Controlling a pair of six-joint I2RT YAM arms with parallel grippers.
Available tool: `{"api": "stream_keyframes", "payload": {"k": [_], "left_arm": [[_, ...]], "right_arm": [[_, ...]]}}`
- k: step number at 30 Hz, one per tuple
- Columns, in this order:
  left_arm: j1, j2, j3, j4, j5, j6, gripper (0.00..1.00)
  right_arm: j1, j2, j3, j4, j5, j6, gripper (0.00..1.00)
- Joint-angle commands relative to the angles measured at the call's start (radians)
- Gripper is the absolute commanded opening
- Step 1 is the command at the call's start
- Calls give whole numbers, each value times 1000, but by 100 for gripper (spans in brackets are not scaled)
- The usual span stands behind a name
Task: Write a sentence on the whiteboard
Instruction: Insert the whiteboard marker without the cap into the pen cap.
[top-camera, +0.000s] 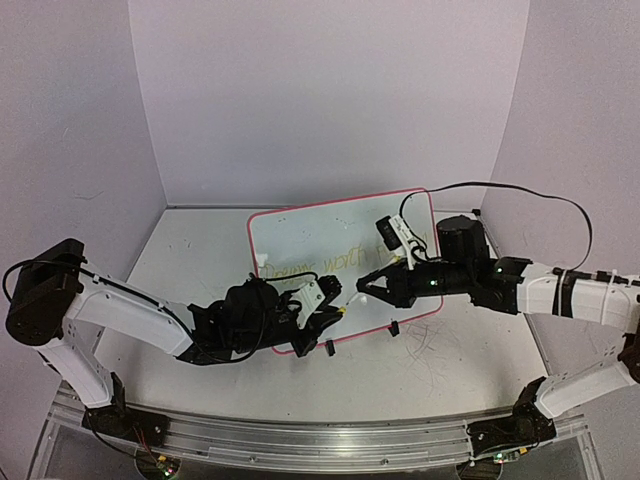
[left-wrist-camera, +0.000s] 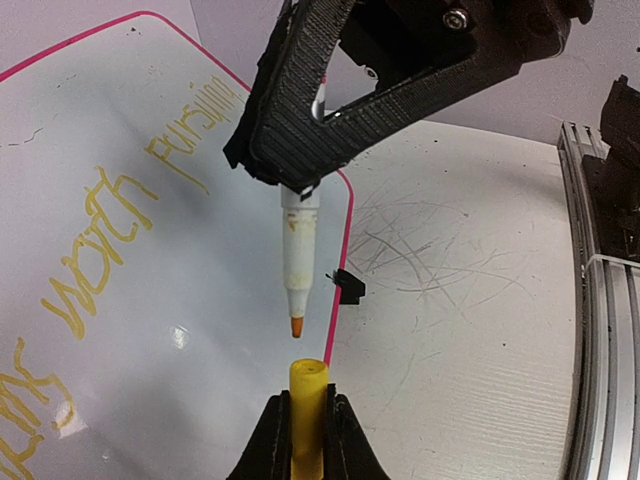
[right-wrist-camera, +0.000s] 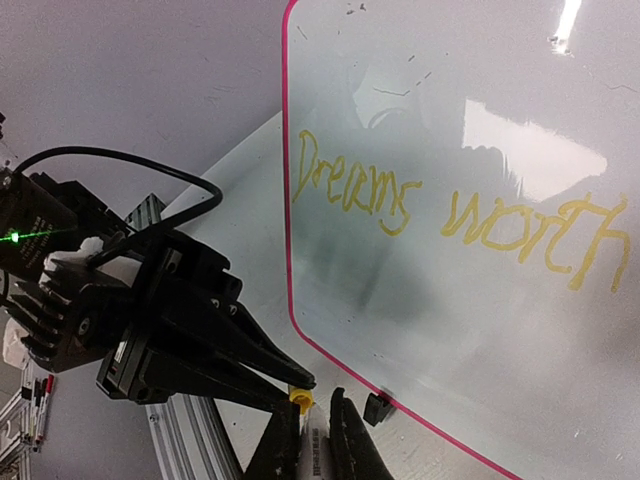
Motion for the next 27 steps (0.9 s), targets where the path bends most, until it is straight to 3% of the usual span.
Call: {"api": "stream_keyframes", "payload": {"k": [1,27], "left_arm": [[1,-17,-3,50,-16,10,0],[1,-35,42,50,-82,45,0]], "right_arm": [[11,16,18,52,-28,-5,0],[58,117,35,99,-18,104,0]]}}
